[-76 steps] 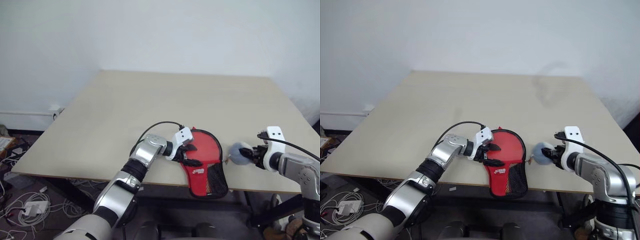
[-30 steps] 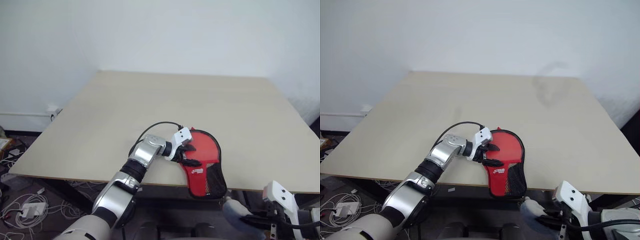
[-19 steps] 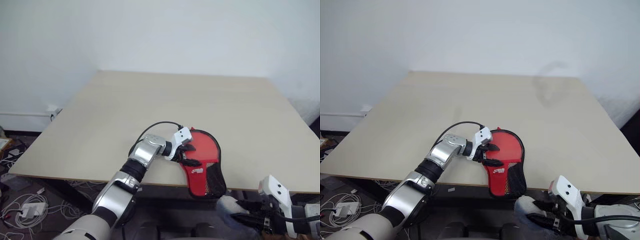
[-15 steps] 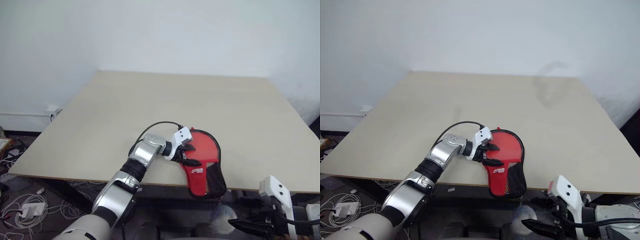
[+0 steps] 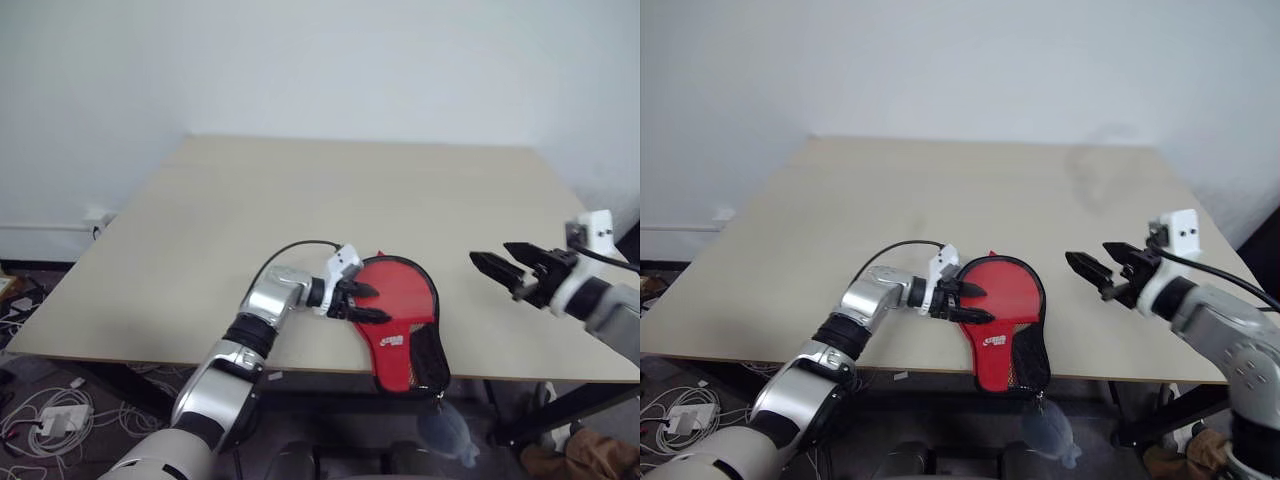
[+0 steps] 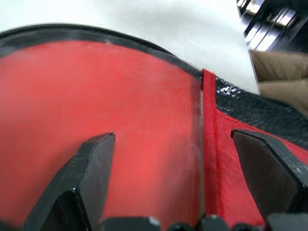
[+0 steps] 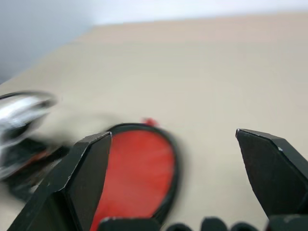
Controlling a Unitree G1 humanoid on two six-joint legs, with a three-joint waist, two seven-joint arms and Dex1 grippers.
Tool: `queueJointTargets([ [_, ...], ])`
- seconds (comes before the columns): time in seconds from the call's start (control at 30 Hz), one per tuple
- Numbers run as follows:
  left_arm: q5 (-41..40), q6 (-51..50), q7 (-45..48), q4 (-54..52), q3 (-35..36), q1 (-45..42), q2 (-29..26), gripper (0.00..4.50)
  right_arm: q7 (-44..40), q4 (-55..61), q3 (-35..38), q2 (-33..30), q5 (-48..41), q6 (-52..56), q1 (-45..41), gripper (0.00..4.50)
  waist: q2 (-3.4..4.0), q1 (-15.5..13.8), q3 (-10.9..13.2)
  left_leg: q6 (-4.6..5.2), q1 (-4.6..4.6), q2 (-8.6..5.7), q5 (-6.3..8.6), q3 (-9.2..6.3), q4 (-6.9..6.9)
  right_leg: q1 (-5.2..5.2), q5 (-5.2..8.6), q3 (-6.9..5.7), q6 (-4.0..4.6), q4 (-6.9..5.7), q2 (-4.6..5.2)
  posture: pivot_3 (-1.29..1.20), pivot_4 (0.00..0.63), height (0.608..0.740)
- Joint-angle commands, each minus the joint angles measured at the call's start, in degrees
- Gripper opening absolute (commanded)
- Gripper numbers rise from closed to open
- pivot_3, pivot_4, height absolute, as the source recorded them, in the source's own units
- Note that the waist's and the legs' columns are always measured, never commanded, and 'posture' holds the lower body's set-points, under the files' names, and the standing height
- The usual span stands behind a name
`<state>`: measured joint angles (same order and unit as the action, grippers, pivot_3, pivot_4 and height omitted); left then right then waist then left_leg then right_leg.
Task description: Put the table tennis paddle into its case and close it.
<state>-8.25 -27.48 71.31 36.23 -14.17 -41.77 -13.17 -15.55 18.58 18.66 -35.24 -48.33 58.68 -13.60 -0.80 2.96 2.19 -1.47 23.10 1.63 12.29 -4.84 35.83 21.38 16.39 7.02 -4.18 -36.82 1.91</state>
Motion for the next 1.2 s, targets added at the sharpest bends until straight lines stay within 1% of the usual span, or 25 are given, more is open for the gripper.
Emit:
queueJointTargets([
  [0.03,-1.2,-2.9,2.4,-1.5,0.9,-0.8,-3.3,4.12,3.6,-5.0,-4.4,3.2,4.2,0.7,-4.3,4.49,0.28,-0.1,0.1,0.02,0.14,0.00,-0.02,-0.01,-0.01,0.13,-0.01,0.01,-0.02,-0.01,-0.03,0.00,0.000,0.740],
  [0.13,-3.0,-5.1,4.3,-3.9,1.5,-1.0,-5.8,4.12,4.1,-9.3,-7.1,6.5,6.4,0.6,-6.7,4.49,0.43,-0.1,0.2,0.04,0.53,-0.01,-0.03,-0.02,0.00,0.43,-0.16,0.00,0.20,-0.05,-0.03,0.00,0.000,0.740],
  [0.3,-3.2,-6.2,4.5,-5.9,1.5,0.0,-7.8,4.12,3.3,-14.7,-10.4,9.3,10.4,-0.3,-8.5,4.49,0.51,-0.2,0.4,0.05,0.54,-0.02,-0.03,-0.03,0.06,0.39,-0.13,-0.04,0.16,-0.04,-0.03,0.00,0.000,0.740],
  [0.37,-4.2,-7.7,5.3,-8.0,1.7,0.7,-8.5,4.12,3.5,-16.8,-10.1,10.3,11.1,-0.4,-9.1,4.49,0.52,-0.2,0.4,0.05,0.54,-0.02,-0.03,-0.02,0.11,0.37,-0.02,-0.03,-0.02,-0.04,-0.03,0.00,0.000,0.740],
  [0.53,-6.5,-12.0,5.4,-14.0,2.5,2.3,-10.3,4.12,3.0,-17.9,-10.5,12.4,12.4,-0.4,-9.6,4.49,0.62,0.0,0.6,0.11,0.51,-0.02,-0.09,-0.03,0.19,0.41,-0.02,-0.03,-0.04,-0.24,-0.04,0.00,0.000,0.740],
  [0.63,-7.6,-13.9,5.4,-17.3,2.3,3.7,-11.5,4.12,1.8,-18.7,-12.9,13.0,14.5,-1.1,-10.1,4.49,0.65,0.1,0.6,0.14,0.46,-0.02,-0.12,-0.02,0.20,0.40,-0.02,-0.02,-0.04,-0.31,-0.04,0.00,0.000,0.740],
  [0.73,-8.5,-15.4,4.3,-18.4,2.4,4.3,-11.7,4.12,0.4,-19.0,-14.5,14.2,15.8,-2.5,-11.2,3.88,0.66,0.1,0.6,0.14,0.44,-0.01,-0.12,-0.03,0.20,0.41,-0.02,-0.02,-0.04,-0.34,-0.06,0.00,0.000,0.740],
  [0.97,-9.1,-15.6,2.3,-18.6,2.1,4.7,-11.4,4.12,-2.4,-19.8,-20.0,15.4,20.7,-5.0,-11.9,1.37,0.66,0.1,0.6,0.09,0.44,-0.02,-0.17,-0.01,0.34,0.51,-0.01,-0.01,-0.05,-0.69,-0.07,0.00,0.000,0.740],
  [1.1,-9.0,-15.1,1.0,-18.0,1.7,5.2,-11.2,4.12,-2.4,-20.1,-18.2,17.0,20.9,-5.7,-12.6,0.02,0.66,0.7,0.6,0.12,0.43,-0.01,-0.26,-0.02,0.33,0.61,-0.01,0.02,-0.04,-0.89,-0.13,0.00,0.000,0.740],
  [1.2,-8.4,-14.1,0.1,-18.0,0.9,6.1,-10.8,4.12,-0.3,-21.6,-15.6,19.3,21.9,-7.9,-13.7,0.02,0.66,1.4,0.6,0.10,0.40,-0.01,-0.33,-0.05,0.32,0.60,-0.03,0.02,-0.02,-0.95,-0.14,0.00,0.000,0.740],
])
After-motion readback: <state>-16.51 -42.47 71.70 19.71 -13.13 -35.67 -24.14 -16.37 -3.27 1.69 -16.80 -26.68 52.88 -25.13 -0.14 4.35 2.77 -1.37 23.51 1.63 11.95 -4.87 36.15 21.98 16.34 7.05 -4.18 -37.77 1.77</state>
